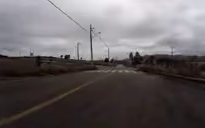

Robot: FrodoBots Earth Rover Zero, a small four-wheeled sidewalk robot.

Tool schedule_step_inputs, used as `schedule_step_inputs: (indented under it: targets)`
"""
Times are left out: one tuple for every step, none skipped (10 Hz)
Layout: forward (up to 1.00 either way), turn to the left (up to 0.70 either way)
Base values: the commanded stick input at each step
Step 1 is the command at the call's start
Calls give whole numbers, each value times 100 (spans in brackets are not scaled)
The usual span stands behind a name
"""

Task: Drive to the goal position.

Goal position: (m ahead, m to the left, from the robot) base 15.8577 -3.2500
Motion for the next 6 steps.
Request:
schedule_step_inputs:
  targets:
    - [70,0]
    - [70,0]
    - [70,0]
    - [70,0]
    - [70,0]
    - [70,0]
